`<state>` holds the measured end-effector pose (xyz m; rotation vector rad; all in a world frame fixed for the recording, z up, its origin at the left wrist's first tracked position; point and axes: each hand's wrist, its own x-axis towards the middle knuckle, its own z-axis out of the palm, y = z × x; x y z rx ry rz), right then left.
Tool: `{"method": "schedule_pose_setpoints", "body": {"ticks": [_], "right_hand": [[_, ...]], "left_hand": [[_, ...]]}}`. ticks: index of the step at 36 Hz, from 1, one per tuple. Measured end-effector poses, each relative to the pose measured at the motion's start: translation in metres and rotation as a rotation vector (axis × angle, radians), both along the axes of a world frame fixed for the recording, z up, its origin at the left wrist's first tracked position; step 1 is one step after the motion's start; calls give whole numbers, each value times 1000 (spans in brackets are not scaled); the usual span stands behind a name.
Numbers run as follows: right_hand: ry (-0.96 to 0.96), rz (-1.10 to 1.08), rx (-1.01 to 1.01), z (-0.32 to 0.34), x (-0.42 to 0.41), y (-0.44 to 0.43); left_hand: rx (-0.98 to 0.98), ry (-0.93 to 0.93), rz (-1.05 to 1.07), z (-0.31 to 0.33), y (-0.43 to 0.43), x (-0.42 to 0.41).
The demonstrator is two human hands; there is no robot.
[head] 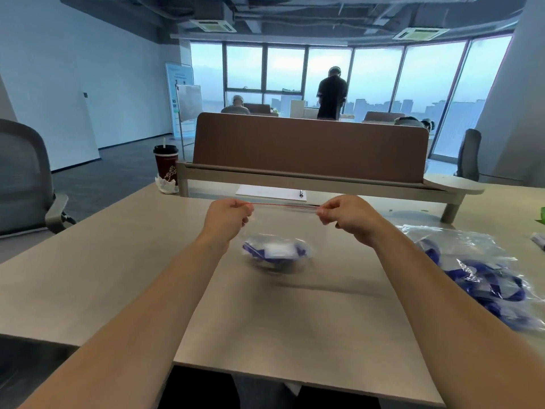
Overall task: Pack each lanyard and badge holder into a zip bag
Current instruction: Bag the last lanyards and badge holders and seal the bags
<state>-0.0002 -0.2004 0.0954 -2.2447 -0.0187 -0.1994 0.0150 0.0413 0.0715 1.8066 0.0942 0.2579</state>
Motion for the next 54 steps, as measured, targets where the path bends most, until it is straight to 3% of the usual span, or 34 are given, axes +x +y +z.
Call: {"method": "schedule_pose_setpoints", "body": {"ticks": [8, 18, 25, 37, 44, 54], "right_hand": [[-101, -112, 263, 6, -11, -6], [-243, -280, 107, 16, -22, -18], [-236, -296, 281, 28, -34, -34], [-452, -495, 123, 66, -62, -109], [-550, -578, 42, 98, -84, -168], [-483, -733, -161, 110, -69, -255]], "left_hand": [[22, -78, -85, 15, -5, 3], [141, -119, -197, 31, -21, 2], [138, -178, -226, 38, -35, 2], [-76, -318, -347, 90, -129, -2], [-73, -387, -408, 113, -206, -4], [-59, -323, -441, 108, -308, 24]]}}
